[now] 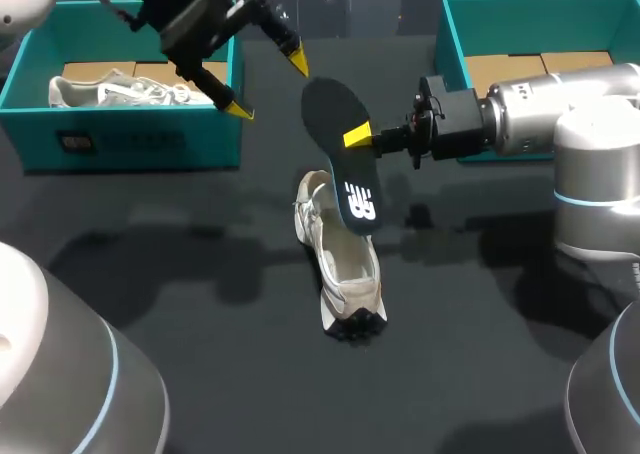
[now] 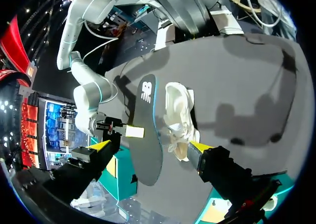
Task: Take the shoe out of the shoebox, open the shoe tongue, remove and reinsert the insole, then place the shoe into the shoebox
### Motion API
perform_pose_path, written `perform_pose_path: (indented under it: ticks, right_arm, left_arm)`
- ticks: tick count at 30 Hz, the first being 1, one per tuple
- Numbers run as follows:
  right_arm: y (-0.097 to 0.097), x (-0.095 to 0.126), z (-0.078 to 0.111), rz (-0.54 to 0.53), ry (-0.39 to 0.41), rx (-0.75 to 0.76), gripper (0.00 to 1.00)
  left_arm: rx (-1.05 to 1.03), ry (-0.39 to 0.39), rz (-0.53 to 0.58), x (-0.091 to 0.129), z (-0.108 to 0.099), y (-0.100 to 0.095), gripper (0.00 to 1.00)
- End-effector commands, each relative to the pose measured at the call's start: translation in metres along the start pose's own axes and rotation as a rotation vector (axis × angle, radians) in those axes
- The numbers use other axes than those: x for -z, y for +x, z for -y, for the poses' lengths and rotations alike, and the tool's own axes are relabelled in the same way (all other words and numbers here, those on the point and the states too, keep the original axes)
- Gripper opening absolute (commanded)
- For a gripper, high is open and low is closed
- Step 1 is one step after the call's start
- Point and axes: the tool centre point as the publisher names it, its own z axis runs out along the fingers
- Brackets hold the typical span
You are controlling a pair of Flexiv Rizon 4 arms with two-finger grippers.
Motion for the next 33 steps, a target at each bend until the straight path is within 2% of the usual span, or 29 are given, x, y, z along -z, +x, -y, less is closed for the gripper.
perform_pose_path:
  ticks: [1,10,11,13,15,16,18,19,27,33]
  right_arm:
    - [-0.001,-0.001,0.000,0.001,0.000,0.000,0.00]
    - [-0.001,-0.001,0.000,0.001,0.000,0.000,0.00]
    - [-0.001,-0.001,0.000,0.001,0.000,0.000,0.00]
    - [-0.001,-0.001,0.000,0.001,0.000,0.000,0.00]
    - [-0.001,-0.001,0.000,0.001,0.000,0.000,0.00]
    - [-0.001,-0.001,0.000,0.001,0.000,0.000,0.00]
    - [-0.001,-0.001,0.000,0.001,0.000,0.000,0.00]
    - [-0.001,-0.001,0.000,0.001,0.000,0.000,0.00]
    - [-0.001,-0.001,0.000,0.001,0.000,0.000,0.00]
    - [-0.001,-0.001,0.000,0.001,0.000,0.000,0.00]
  left_arm:
    - [-0.062,-0.045,0.459,0.000,0.015,0.016,1.00]
    - [-0.062,-0.045,0.459,0.000,0.015,0.016,1.00]
    - [-0.044,-0.044,0.486,-0.001,0.011,0.020,1.00]
    - [-0.053,-0.088,0.509,-0.008,0.008,0.023,1.00]
    - [-0.049,-0.077,0.548,-0.013,0.005,0.025,1.00]
    - [-0.062,-0.131,0.553,-0.016,0.004,0.026,1.00]
    - [-0.073,-0.089,0.601,-0.021,0.002,0.028,1.00]
    - [-0.085,-0.108,0.602,-0.019,0.001,0.029,1.00]
    - [-0.085,-0.108,0.602,-0.019,0.001,0.029,1.00]
    - [-0.053,-0.154,0.662,-0.046,-0.006,0.027,1.00]
